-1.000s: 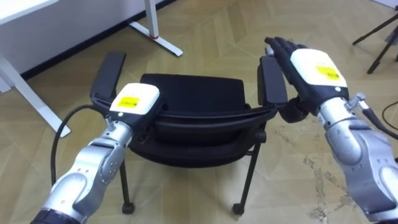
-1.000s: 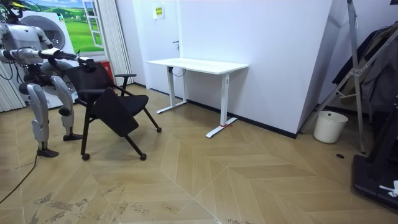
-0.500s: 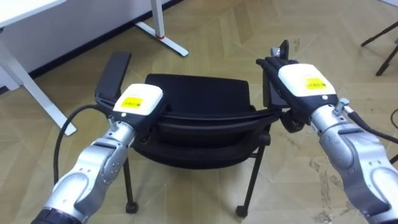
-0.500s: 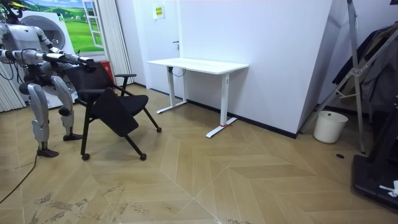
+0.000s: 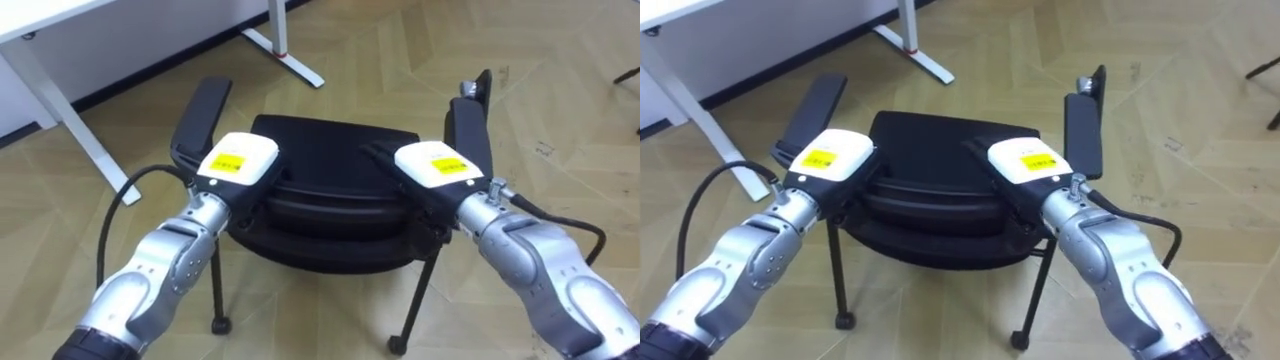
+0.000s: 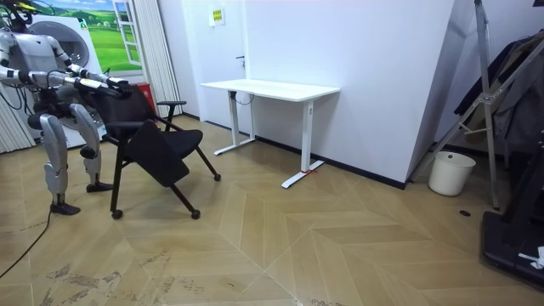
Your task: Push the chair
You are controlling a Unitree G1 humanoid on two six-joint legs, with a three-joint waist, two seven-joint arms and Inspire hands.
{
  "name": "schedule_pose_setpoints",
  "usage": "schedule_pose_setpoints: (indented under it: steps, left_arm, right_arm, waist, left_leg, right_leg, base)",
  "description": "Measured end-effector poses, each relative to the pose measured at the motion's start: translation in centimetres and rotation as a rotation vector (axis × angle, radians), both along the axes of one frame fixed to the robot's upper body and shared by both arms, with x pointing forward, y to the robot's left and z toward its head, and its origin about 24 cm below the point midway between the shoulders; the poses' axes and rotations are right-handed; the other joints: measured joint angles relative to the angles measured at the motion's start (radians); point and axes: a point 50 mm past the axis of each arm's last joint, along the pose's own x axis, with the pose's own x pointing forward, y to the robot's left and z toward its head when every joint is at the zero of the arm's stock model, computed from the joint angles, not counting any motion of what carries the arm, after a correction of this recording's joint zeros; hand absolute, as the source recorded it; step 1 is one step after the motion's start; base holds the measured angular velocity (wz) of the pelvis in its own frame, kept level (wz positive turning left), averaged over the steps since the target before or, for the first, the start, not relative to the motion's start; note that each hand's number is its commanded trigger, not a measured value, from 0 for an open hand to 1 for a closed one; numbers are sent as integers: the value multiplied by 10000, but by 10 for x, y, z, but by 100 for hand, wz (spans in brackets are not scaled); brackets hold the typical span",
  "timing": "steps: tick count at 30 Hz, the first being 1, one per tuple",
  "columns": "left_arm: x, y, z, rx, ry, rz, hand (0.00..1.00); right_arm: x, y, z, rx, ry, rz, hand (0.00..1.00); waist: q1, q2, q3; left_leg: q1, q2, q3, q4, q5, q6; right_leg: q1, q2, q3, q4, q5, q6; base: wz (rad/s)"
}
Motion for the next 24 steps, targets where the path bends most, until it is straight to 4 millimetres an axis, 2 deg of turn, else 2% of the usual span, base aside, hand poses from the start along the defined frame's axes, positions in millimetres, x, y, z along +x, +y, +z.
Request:
schedule_pose_setpoints:
  steps: [3,9,10,18,24]
  left_arm:
    - [1,-4,2,-3,-97,-229,100]
    - [2,-9,6,-36,-235,-532,100]
    - [2,-9,6,-30,-243,-549,100]
    - [3,-10,7,-24,-291,-612,100]
    - [2,-12,6,-22,-294,-683,100]
  right_arm:
    - [1,1,1,-88,71,151,0]
    - [1,8,1,-246,140,347,0]
    - [1,9,1,-225,154,357,0]
    - [1,11,0,-141,232,467,0]
    - [1,9,-5,327,659,328,0]
  waist:
    - [56,-54,29]
    - [214,-129,70]
    - [215,-131,68]
    - [221,-142,64]
    - [218,-150,44]
  left_leg:
    - [32,-56,-185,-219,67,-80]
    - [19,-99,-348,-255,78,-87]
    - [19,-121,-495,-259,78,-87]
    - [45,-159,-788,-277,78,-87]
    - [145,-170,-892,-375,79,-88]
  right_leg:
    - [35,10,-88,-88,0,0]
    - [71,14,-109,-130,0,0]
    - [74,14,-110,-115,0,0]
    - [133,21,-186,-117,0,0]
    - [216,21,-349,-88,1,-1]
  base:
    - [14]
    - [6]
    - [4]
    - [2]
    - [3]
